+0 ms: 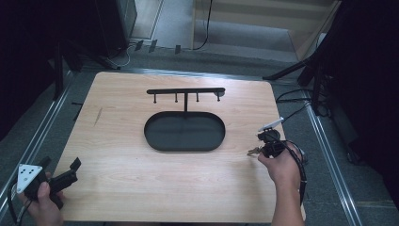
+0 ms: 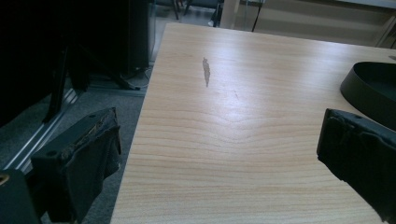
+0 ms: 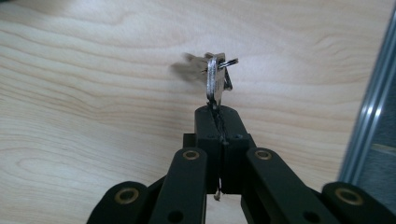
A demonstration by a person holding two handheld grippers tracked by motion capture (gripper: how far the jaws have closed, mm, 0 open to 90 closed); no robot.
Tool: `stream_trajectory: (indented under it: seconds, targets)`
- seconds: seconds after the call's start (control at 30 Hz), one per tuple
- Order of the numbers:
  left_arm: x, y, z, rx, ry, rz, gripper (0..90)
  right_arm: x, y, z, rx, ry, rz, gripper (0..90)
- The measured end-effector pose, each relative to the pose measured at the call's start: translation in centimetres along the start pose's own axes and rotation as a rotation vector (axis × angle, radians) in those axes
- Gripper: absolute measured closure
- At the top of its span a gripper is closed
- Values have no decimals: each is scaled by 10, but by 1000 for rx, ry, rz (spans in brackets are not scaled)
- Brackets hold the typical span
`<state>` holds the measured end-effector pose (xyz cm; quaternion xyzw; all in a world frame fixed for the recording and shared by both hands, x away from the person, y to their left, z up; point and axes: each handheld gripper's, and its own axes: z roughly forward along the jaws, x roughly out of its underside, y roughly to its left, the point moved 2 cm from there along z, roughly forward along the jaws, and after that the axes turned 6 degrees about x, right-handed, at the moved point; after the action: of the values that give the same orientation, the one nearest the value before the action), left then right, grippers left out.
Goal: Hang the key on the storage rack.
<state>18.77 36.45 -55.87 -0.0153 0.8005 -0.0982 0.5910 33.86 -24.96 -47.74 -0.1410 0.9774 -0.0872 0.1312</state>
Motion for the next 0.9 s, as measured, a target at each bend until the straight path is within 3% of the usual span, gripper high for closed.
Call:
stream_trajectory:
  seconds: [0.13,0.23,0.73,0.9]
  targets:
    - [0,0,0,0,0,0,2,-16,8,-19,7,-17,-19,893]
    - [0,0,0,1,0,0,2,-24,14,-29,-21,-31,-52,892]
    - [0,1,0,8,-1,-14,2,-85,70,-88,-81,-110,-181,892]
    - [0,1,0,8,0,-12,2,-94,77,-99,-92,-124,-193,892]
